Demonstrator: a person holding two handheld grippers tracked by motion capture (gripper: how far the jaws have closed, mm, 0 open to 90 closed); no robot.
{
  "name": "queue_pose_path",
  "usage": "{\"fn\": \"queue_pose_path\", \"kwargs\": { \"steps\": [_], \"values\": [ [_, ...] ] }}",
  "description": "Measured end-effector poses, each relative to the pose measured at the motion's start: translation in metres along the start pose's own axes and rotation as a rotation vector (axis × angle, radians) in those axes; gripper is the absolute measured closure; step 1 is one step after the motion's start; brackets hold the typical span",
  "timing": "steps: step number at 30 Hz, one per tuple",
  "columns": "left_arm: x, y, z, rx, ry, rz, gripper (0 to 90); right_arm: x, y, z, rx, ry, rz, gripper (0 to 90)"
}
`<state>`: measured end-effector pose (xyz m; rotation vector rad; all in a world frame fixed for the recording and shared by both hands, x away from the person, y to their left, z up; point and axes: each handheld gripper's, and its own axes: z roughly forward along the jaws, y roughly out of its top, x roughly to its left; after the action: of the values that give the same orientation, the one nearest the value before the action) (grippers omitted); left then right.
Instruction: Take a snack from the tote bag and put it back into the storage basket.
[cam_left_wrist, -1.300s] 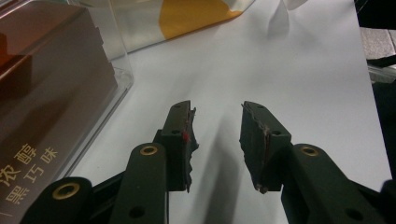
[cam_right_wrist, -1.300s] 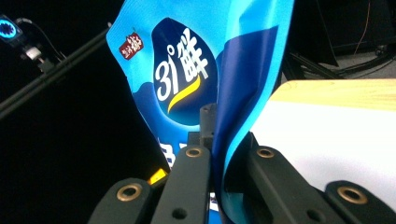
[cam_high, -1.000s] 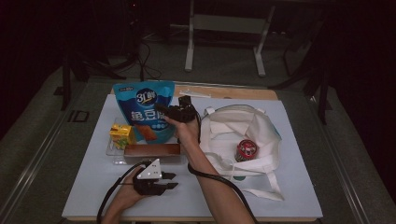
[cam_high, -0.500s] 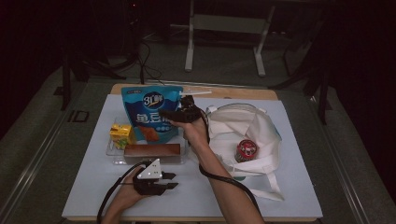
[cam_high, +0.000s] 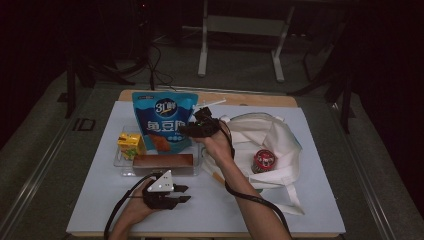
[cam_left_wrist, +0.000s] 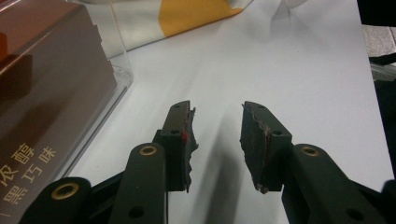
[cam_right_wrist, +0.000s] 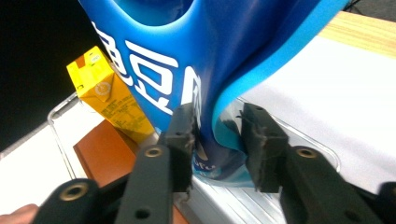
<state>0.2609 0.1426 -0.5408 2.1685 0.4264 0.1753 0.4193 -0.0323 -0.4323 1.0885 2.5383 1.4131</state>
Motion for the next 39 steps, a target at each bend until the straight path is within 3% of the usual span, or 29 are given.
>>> {"fn": "queue_pose_path", "kwargs": {
  "steps": [6,20,31,34,39],
  "values": [
    [0.0,0.0,0.0,0.001,0.0,0.0,63.3,0.007,0.001,0.009,-0.007,0.033,-0.017,73.4],
    [0.0,0.0,0.0,0.002,-0.002,0.002,63.1,0.011,0.009,0.029,-0.025,0.115,-0.039,75.0],
    [0.0,0.0,0.0,-0.001,-0.003,-0.001,62.9,0.012,0.013,0.026,0.001,0.034,-0.074,68.5],
    [0.0,0.0,0.0,0.001,-0.005,0.0,62.9,0.018,0.015,0.025,-0.002,-0.019,-0.116,67.7],
    [0.0,0.0,0.0,0.0,-0.007,-0.001,62.8,0.02,0.016,0.024,0.0,-0.029,-0.137,63.5]
  ]
}}
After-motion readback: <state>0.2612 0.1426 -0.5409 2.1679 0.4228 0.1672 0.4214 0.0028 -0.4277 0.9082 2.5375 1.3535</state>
